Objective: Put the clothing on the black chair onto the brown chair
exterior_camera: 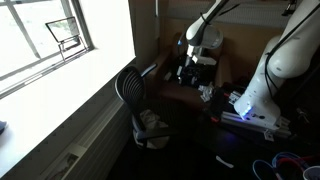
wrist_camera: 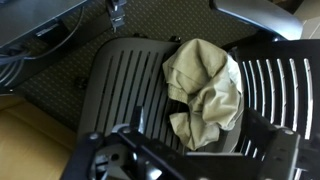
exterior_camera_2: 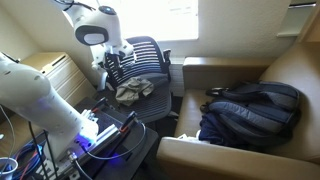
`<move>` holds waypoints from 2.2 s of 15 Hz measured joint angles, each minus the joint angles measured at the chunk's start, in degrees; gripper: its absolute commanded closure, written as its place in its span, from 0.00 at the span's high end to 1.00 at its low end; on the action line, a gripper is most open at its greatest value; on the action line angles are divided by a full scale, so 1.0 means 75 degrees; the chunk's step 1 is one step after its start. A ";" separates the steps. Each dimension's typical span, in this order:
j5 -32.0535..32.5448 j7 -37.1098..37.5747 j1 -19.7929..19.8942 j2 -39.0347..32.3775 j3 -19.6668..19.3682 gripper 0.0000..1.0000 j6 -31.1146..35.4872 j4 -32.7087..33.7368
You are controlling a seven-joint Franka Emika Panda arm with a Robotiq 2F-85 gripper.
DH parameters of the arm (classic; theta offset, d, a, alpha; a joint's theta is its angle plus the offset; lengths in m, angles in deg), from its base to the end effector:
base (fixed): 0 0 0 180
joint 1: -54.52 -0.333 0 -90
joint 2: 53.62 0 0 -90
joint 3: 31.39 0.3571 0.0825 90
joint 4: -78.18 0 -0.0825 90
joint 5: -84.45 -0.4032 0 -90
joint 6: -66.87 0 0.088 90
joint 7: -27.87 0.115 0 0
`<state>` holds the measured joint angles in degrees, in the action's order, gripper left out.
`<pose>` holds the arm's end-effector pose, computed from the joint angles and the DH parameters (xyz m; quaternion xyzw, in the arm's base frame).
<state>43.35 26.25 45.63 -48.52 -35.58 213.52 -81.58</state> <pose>0.3656 0.0240 0.2396 -0.9490 0.2537 0.0712 0.1732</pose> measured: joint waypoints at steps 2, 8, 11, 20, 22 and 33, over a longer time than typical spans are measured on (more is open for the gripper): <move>-0.1386 -0.0978 -0.0631 -0.0494 0.0375 1.00 0.0544 0.0015; -0.4913 -0.3015 -0.1726 -0.1635 0.1522 1.00 0.1909 0.0606; -0.4984 -0.3079 -0.1752 -0.2019 0.1526 1.00 0.1976 0.0780; -0.8390 -0.5930 -0.1782 -0.2262 0.1592 1.00 0.2965 0.1522; -0.9642 -0.7153 -0.1902 -0.2508 0.1377 1.00 0.2966 0.2081; -1.1594 -0.9256 -0.2420 -0.3415 0.0531 1.00 0.3073 0.2896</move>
<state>-43.60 -43.17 27.48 -74.13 -31.59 236.56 -59.86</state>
